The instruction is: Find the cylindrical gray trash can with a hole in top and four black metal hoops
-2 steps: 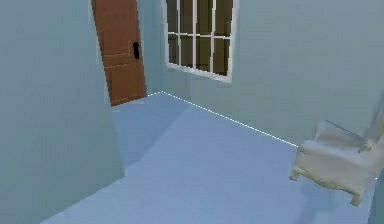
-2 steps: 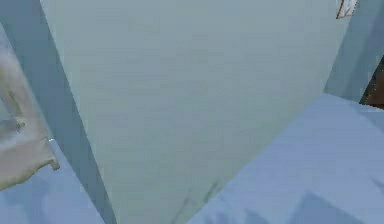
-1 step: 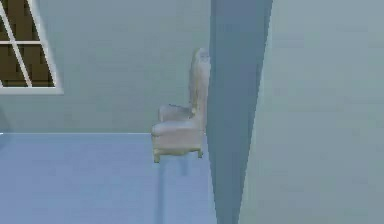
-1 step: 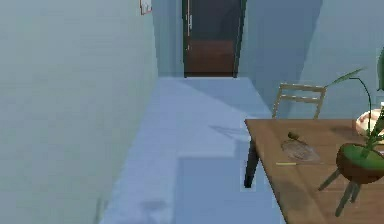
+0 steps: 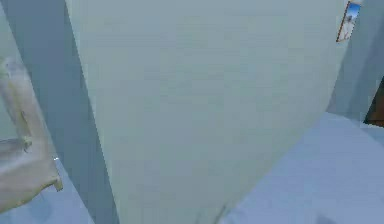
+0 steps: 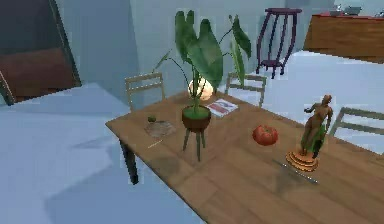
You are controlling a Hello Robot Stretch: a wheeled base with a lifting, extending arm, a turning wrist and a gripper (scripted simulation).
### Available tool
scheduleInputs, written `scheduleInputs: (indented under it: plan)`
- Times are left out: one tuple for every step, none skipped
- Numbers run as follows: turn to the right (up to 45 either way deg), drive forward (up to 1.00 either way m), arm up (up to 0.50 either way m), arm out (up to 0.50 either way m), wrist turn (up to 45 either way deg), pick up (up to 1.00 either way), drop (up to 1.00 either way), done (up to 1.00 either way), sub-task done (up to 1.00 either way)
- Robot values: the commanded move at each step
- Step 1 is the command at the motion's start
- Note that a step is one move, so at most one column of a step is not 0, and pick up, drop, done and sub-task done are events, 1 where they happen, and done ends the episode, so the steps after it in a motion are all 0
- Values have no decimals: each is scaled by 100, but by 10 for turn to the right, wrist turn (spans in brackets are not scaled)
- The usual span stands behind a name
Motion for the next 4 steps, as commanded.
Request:
scheduleInputs:
  plan:
    - [450,0,0,0,0,0,0,0,0]
    - [30,0,0,0,0,0,0,0,0]
    - [0,100,0,0,0,0,0,0,0]
    - [30,0,0,0,0,0,0,0,0]
